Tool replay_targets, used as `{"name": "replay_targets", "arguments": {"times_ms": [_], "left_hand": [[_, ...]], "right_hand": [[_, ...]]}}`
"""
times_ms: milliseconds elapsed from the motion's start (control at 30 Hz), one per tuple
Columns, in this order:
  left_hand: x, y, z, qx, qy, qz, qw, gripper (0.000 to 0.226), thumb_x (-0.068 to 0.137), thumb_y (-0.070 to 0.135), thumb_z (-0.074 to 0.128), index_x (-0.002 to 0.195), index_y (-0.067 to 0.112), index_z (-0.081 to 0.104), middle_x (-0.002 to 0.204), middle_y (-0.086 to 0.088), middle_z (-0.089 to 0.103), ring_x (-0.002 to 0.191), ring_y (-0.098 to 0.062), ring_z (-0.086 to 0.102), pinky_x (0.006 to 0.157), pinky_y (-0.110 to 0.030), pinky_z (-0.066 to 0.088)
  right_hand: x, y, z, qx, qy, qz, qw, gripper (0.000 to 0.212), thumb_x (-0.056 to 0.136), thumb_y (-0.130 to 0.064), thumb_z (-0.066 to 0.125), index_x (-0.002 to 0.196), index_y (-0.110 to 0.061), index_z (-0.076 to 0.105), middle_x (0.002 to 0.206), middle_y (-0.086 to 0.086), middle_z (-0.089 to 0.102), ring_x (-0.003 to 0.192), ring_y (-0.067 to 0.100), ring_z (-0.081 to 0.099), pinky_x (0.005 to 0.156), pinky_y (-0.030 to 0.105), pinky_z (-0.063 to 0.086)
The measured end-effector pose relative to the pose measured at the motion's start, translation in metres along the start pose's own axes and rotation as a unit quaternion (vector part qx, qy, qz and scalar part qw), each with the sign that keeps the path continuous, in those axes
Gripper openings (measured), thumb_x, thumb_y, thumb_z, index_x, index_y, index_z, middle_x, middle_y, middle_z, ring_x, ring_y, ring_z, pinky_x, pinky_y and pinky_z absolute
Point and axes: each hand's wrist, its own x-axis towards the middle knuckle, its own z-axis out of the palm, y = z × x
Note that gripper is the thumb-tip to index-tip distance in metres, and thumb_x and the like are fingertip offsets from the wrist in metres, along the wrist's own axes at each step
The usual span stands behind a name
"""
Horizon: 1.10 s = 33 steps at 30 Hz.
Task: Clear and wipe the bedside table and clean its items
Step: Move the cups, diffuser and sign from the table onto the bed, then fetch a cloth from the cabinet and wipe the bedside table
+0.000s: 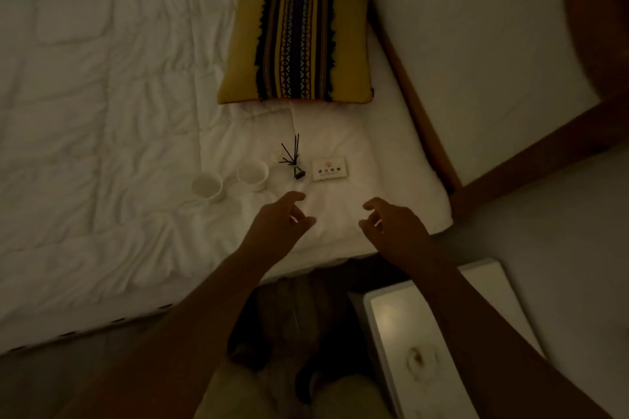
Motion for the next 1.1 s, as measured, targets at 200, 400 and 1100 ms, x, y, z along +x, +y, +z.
{"name": "replay_targets", "arguments": {"times_ms": [200,400,1100], "left_hand": [[-0.091,-0.005,-0.066,0.049,0.029,0.003,0.998,0.045,0.088,0.046,0.062,0.127,0.025,0.053,0.091,0.014,0.063,0.08,-0.002,0.063,0.079,-0.027,0.055],[-0.183,-0.077,-0.154,0.023,0.147,-0.064,0.987,0.04,0.088,0.042,0.064,0.122,0.022,0.059,0.104,0.004,0.066,0.084,-0.01,0.063,0.081,-0.032,0.055],[-0.644,-0.494,-0.454,-0.059,0.468,-0.406,0.783,0.021,0.092,0.039,0.058,0.103,0.026,0.07,0.095,0.005,0.073,0.076,-0.006,0.062,0.069,-0.025,0.048]], "right_hand": [[-0.062,-0.062,-0.008,-0.033,-0.036,-0.031,0.998,0.042,0.091,-0.041,0.058,0.128,-0.022,0.05,0.107,0.0,0.066,0.095,0.016,0.063,0.086,0.038,0.054],[-0.085,-0.191,0.04,-0.095,-0.055,-0.164,0.98,0.04,0.089,-0.049,0.055,0.123,-0.028,0.052,0.104,-0.008,0.064,0.084,0.007,0.06,0.077,0.028,0.052],[-0.249,-0.831,0.489,-0.16,-0.319,-0.56,0.748,0.033,0.09,-0.043,0.058,0.118,-0.025,0.058,0.097,-0.009,0.066,0.086,0.011,0.065,0.079,0.03,0.055]]}}
